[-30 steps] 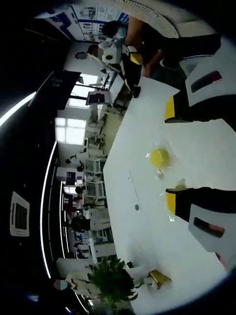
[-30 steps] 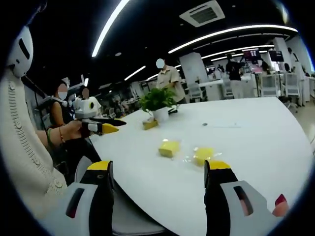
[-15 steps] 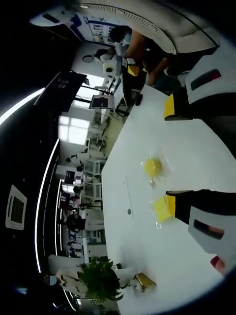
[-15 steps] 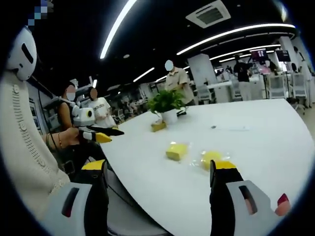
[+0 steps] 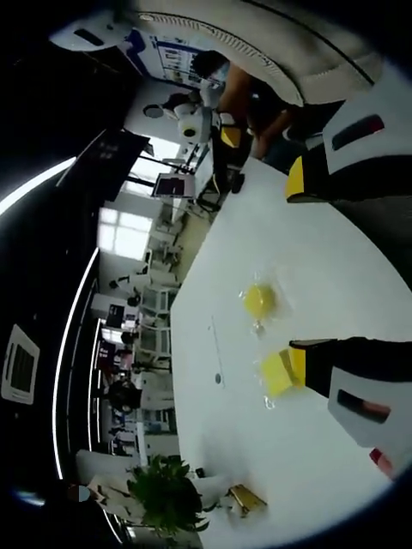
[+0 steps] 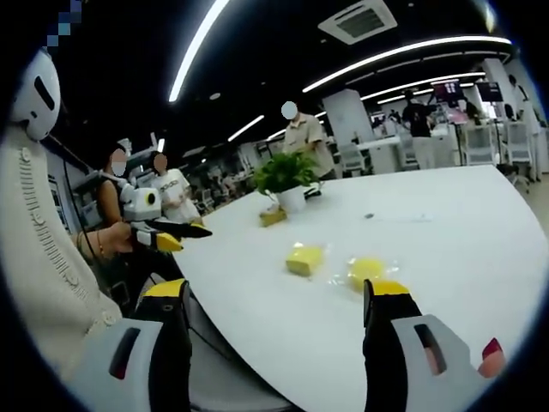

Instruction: Compare the silicone blocks by pressing each to a similar depth, holding the contact briefly, and releasing to observe deformation and rebound differences across the visible hardness samples.

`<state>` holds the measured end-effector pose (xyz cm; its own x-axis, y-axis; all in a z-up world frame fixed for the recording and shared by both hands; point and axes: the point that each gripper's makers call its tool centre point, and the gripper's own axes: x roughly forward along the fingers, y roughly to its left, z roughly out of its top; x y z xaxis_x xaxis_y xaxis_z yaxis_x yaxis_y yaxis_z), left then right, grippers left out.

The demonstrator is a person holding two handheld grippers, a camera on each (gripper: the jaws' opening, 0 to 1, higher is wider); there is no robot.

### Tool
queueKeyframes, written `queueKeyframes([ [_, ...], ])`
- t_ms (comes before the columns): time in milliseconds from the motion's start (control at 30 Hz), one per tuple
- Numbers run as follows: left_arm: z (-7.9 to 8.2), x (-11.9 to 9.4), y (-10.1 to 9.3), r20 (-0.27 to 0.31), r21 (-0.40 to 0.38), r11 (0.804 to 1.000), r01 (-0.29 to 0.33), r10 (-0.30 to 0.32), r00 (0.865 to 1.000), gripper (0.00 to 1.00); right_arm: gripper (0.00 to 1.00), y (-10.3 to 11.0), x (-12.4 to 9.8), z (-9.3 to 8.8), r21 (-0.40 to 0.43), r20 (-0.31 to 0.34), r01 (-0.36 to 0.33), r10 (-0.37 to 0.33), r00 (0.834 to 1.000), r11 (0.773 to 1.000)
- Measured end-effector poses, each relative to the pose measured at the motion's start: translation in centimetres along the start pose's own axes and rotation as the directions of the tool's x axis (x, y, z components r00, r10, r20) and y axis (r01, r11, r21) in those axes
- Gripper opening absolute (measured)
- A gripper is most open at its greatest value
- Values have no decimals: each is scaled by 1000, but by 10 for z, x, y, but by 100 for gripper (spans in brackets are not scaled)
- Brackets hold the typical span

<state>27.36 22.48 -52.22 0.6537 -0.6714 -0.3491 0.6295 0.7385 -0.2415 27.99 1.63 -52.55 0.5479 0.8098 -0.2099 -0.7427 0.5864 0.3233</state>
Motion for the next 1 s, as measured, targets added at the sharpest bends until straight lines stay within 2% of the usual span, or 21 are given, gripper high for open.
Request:
queueKeyframes([
  [133,0,4,-1,-5,-16,1000,25,-25,1000,63,77,-2,0,0,5,1,6,-6,1000,1000],
  [367,6,11,2,30,-88,995,46,-43,999,61,77,-7,0,0,13,2,15,-15,1000,1000],
  [433,8,15,1,57,-157,985,65,-57,997,61,77,-9,0,-1,17,1,21,-21,1000,1000],
  [500,8,19,3,68,-194,978,77,-65,996,61,77,-10,0,-1,23,2,24,-24,1000,999],
  [700,10,30,11,93,-254,964,78,-56,994,59,76,-17,1,-1,28,-1,36,-36,999,999],
  [900,18,45,21,131,-350,932,97,-53,990,57,77,-25,4,1,36,-4,45,-44,999,998],
  [1000,24,53,25,142,-368,924,105,-56,988,57,77,-28,4,0,41,-6,47,-47,999,998],
])
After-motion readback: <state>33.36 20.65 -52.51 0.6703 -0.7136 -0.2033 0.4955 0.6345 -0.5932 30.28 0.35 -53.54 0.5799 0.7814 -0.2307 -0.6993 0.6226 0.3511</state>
